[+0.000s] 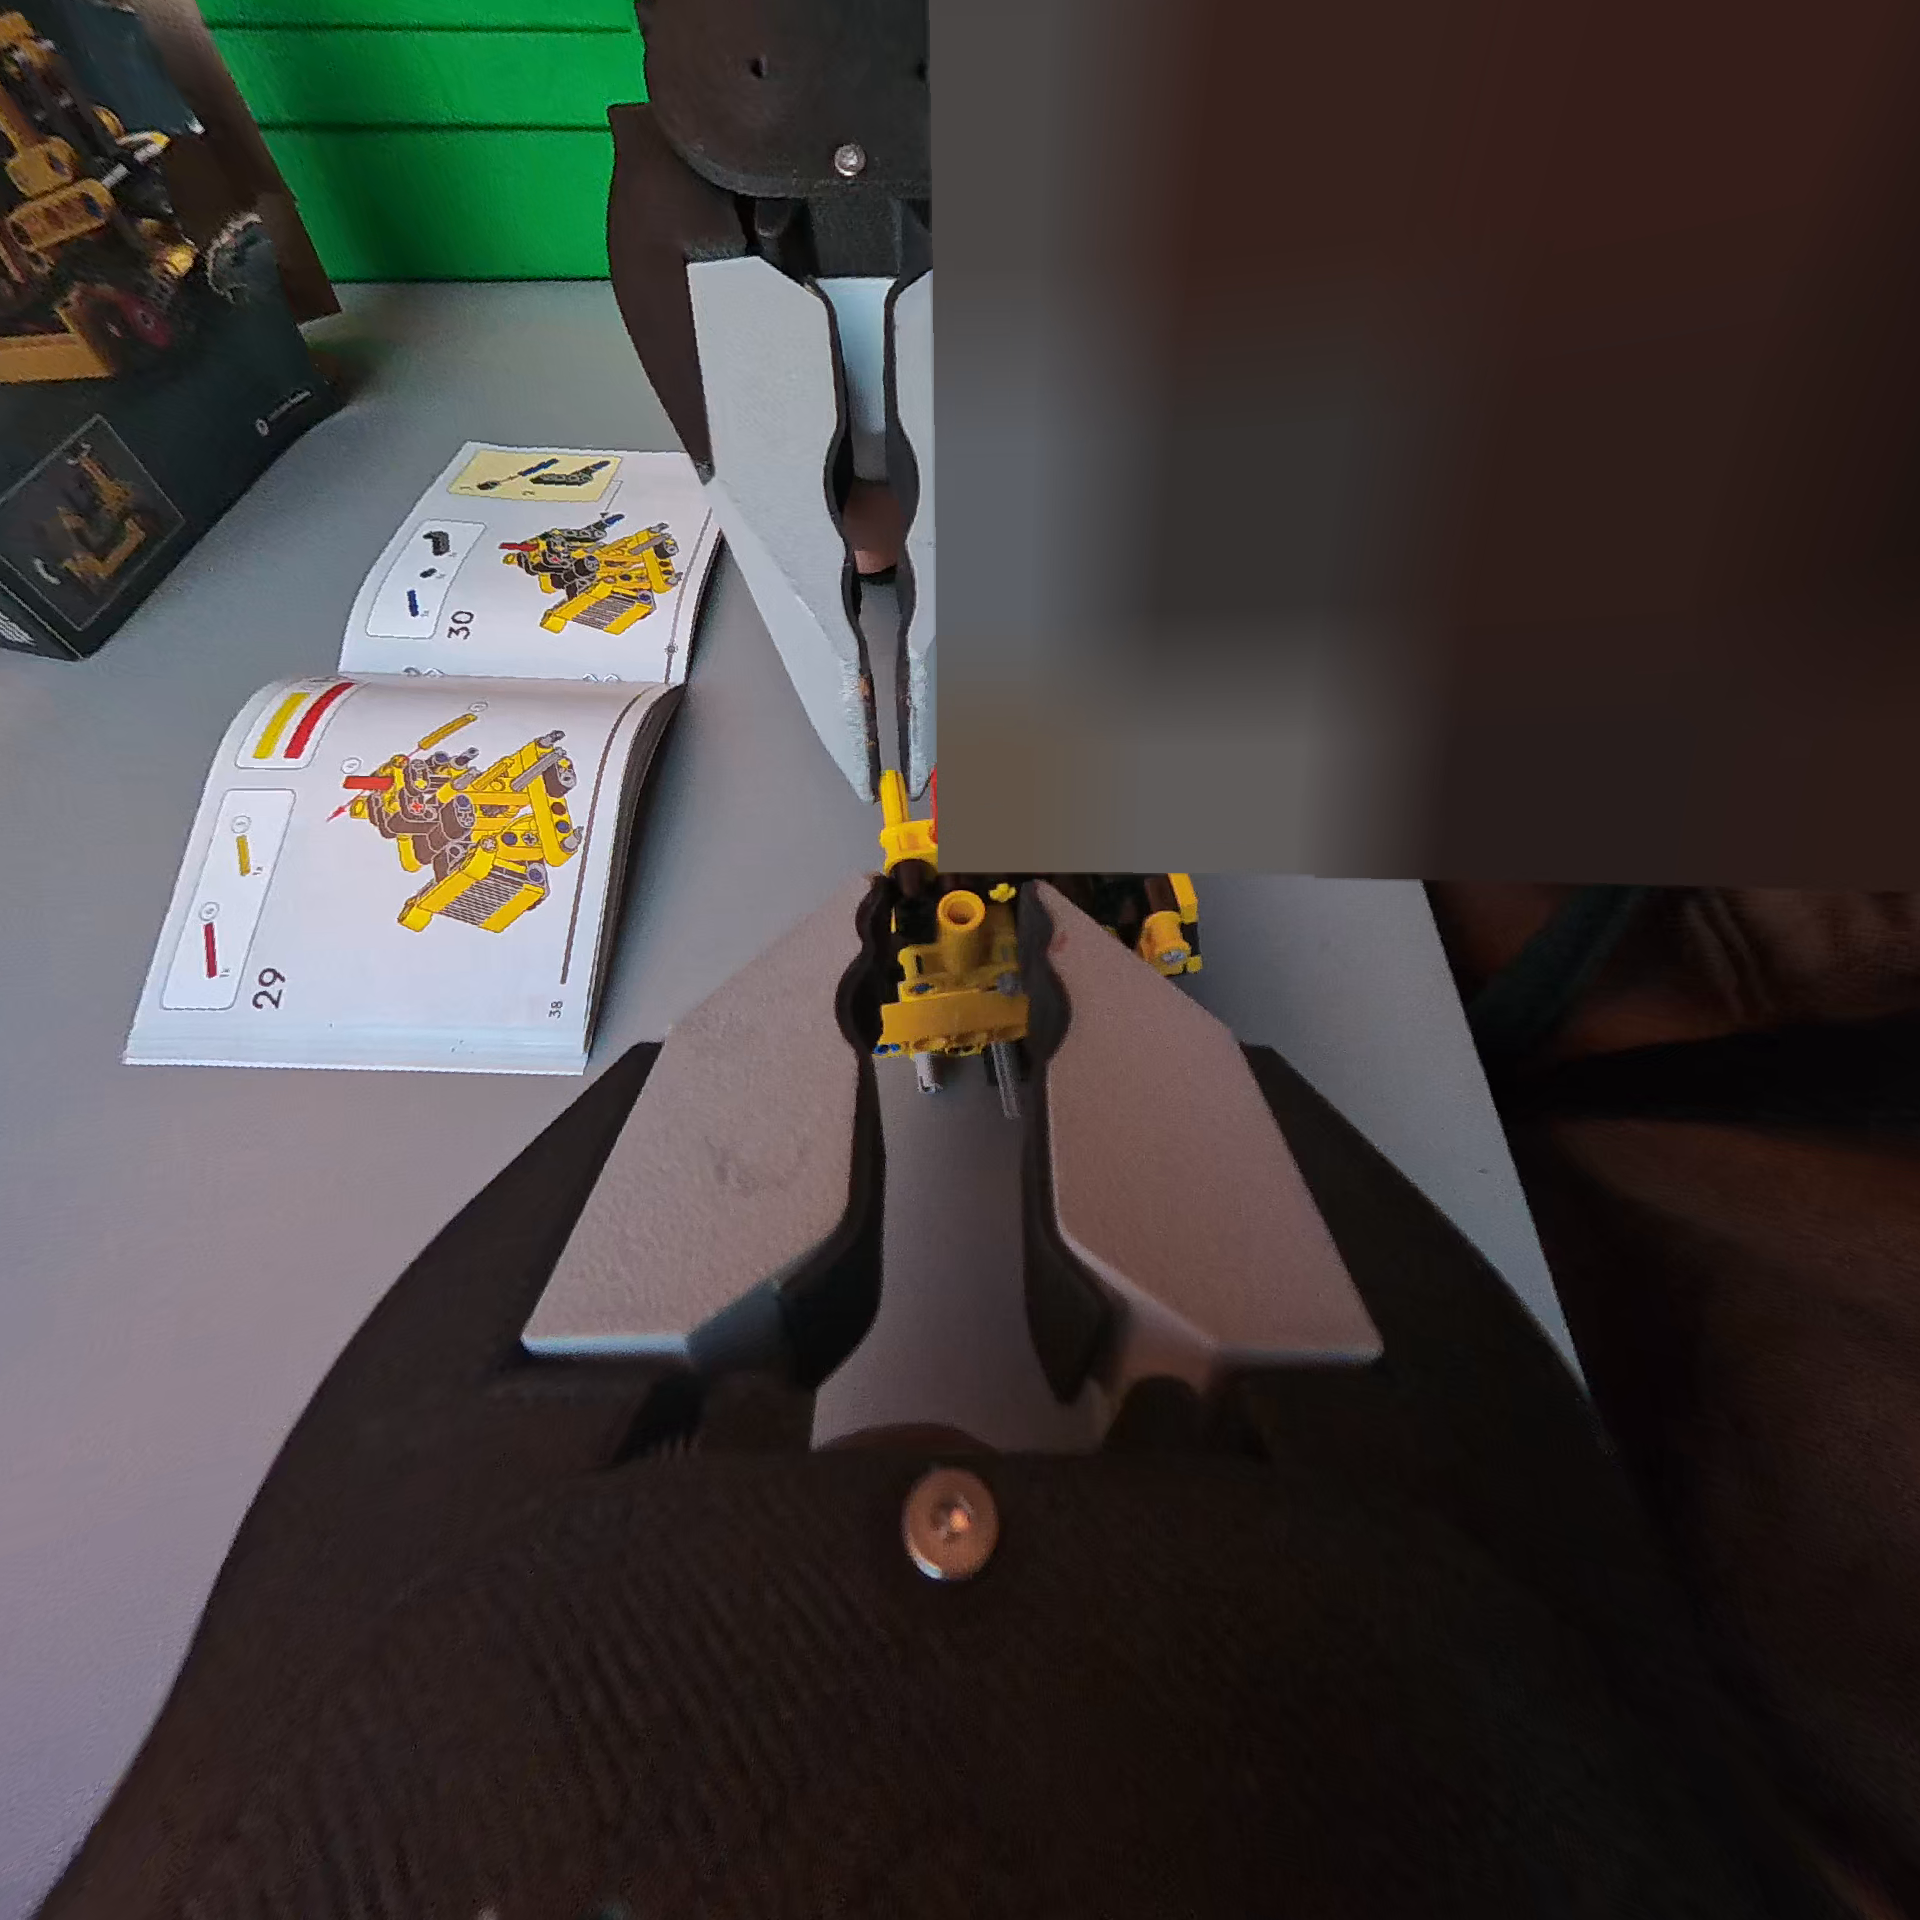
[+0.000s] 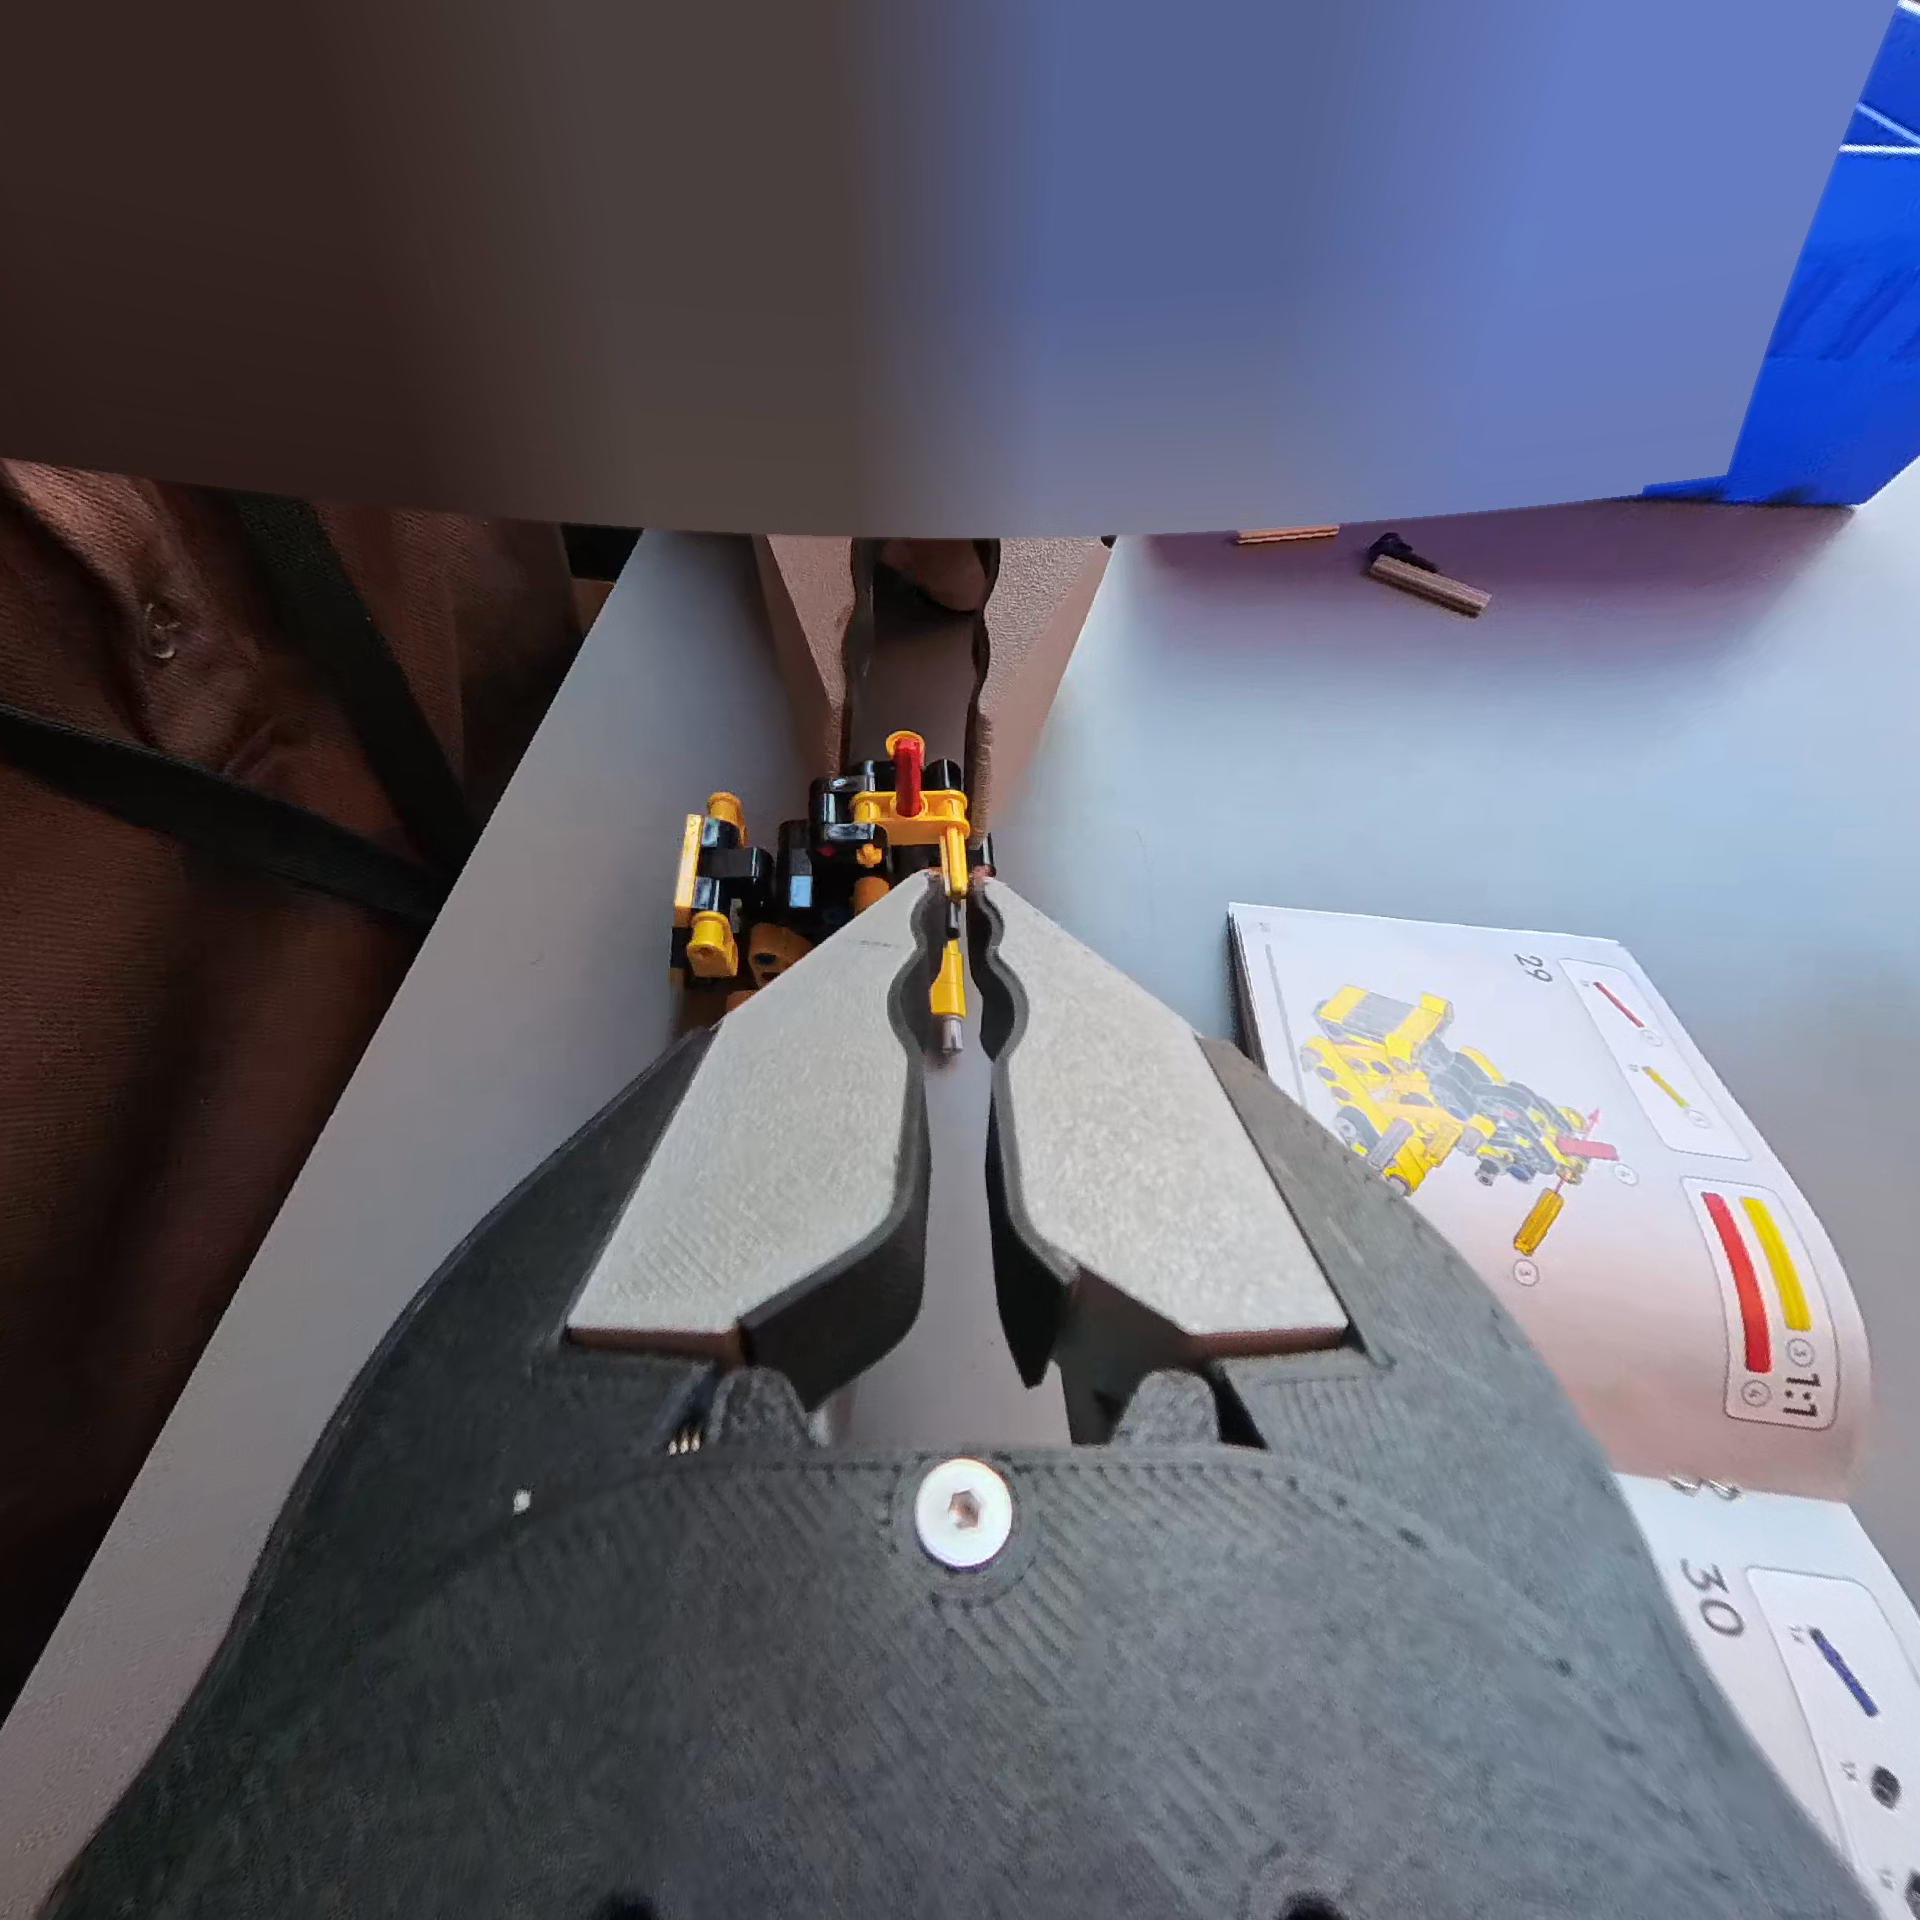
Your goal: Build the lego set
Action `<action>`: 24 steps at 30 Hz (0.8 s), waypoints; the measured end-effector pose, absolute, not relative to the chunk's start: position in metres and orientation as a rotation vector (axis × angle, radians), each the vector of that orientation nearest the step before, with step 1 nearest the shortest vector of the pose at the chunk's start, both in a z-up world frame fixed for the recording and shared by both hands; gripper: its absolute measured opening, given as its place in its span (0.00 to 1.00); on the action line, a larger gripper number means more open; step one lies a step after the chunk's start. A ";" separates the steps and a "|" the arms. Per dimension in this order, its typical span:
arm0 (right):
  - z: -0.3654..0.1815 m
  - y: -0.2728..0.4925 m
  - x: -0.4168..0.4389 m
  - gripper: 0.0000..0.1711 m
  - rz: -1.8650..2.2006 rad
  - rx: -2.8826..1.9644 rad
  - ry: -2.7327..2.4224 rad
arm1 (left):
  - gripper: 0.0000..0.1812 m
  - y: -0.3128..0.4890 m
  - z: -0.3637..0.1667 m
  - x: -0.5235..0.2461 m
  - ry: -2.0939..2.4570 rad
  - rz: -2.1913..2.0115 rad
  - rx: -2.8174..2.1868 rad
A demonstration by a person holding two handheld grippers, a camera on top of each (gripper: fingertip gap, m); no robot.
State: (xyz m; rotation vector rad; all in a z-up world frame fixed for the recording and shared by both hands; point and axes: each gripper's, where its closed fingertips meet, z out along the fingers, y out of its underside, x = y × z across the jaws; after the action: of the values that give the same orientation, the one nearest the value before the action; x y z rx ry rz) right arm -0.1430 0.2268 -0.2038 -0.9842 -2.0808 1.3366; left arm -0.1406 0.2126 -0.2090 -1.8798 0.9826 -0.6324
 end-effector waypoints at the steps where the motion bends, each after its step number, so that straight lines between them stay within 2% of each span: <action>1: -0.204 0.226 -0.143 0.00 1.351 -0.984 -2.084 | 0.12 0.212 -0.209 -0.140 0.983 -0.649 -1.880; 3: -0.202 0.227 -0.142 0.00 1.374 -0.987 -2.081 | 0.20 0.208 -0.205 -0.142 0.985 -0.682 -1.874; 10: -0.204 0.229 -0.143 0.00 1.364 -0.999 -2.083 | 0.00 0.211 -0.197 -0.158 0.966 -0.657 -1.860; 12: -0.203 0.232 -0.143 0.00 1.372 -1.008 -2.080 | 0.00 0.213 -0.197 -0.159 0.942 -0.686 -1.861; 17: -0.203 0.233 -0.142 0.00 1.370 -1.009 -2.082 | 0.07 0.214 -0.186 -0.161 0.877 -0.771 -1.841; 24: -0.204 0.230 -0.141 0.01 1.350 -1.007 -2.082 | 0.17 0.215 -0.202 -0.146 0.946 -0.619 -1.863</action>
State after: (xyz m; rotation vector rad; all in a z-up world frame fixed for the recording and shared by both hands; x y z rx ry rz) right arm -0.1411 0.2301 -0.2037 -1.0066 -2.0816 1.3498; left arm -0.1460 0.2148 -0.2017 -1.8627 0.9464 -0.6191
